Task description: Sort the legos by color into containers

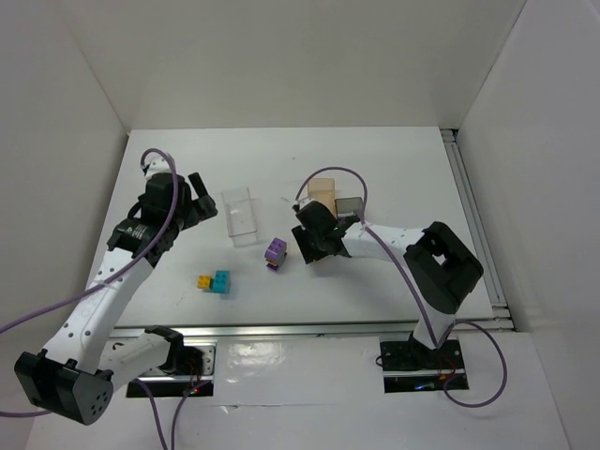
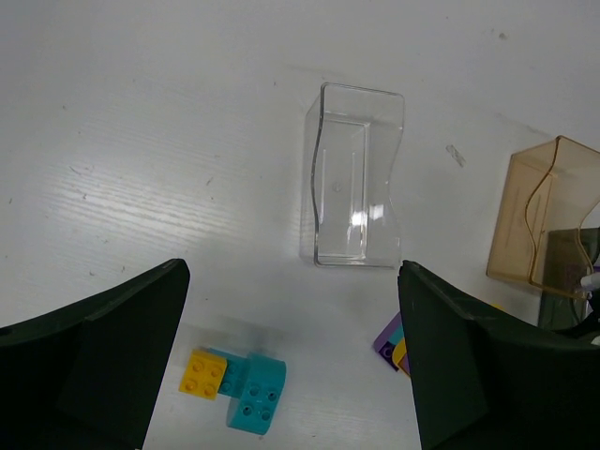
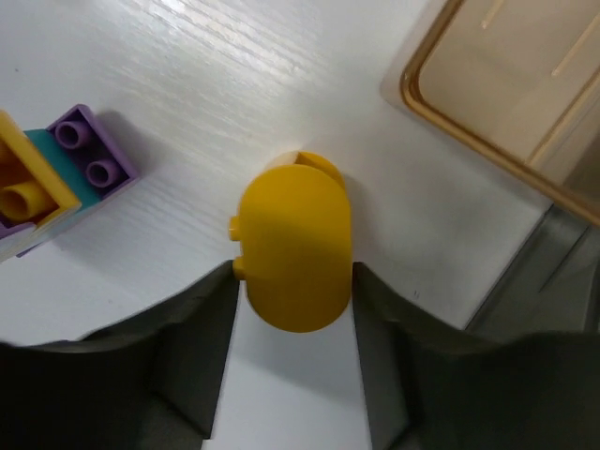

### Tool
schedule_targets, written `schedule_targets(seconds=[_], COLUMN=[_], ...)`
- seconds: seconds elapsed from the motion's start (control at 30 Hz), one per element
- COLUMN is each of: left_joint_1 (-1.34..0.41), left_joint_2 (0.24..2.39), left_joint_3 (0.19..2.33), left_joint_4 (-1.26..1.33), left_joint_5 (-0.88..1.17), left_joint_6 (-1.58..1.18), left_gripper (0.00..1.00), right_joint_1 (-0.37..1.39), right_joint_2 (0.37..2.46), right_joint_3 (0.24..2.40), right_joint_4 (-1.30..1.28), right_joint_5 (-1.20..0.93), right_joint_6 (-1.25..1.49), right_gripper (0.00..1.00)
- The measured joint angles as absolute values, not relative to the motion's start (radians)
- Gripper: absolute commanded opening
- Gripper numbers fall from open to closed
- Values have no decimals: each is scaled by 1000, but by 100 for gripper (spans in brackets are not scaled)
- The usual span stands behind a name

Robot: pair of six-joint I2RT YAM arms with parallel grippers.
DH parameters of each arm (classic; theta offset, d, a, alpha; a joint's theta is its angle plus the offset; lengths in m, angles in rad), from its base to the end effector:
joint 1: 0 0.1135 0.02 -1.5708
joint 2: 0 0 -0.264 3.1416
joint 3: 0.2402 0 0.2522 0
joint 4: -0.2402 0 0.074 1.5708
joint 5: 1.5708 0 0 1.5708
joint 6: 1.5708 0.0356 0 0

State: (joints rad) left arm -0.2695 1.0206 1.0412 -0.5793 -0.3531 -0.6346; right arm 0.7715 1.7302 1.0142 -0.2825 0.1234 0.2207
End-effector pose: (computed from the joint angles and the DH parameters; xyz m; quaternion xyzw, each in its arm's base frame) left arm 0.2122 -0.0458 0.3466 -0.2400 0.8313 -0.0703 0.4964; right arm 0.2506 0.2376 0.1667 -0.2436 0.9262 0.0821 0.2759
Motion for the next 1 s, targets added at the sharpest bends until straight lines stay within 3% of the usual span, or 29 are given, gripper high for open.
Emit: schedule_targets(seconds=[0.1,0.47,0.67,0.73,0.83,1.0], left_joint_1=[-270,-262,-252,-252,-252,-251], left_joint_2=[1021,1003,1000,1000,1002,1017], left_joint_3=[1041,1041,1042,1042,1050,1074], left_joint_4=[-580,-585,-596,-602,-609,-618], left_joint_5=[-348,-342,-338,-333,-316,-296], left_joint_6=[-635,-636,-637,-636,-635,-627], left_gripper=[100,100,100,100,100,100], right_joint_1=[772,691,581,571,570,578], right_joint_2=[1728,1494,1606,1673,1750,1781], right_joint_3=[1016,1060,1196,1240,1287,1341], right_joint_4=[-265,-281,-279,-280,-287,-315], right_joint_5=[136,247,273,274,272,285], right_joint_6=[232,270,279,279,282,279], right_gripper=[36,36,38,50,80,81])
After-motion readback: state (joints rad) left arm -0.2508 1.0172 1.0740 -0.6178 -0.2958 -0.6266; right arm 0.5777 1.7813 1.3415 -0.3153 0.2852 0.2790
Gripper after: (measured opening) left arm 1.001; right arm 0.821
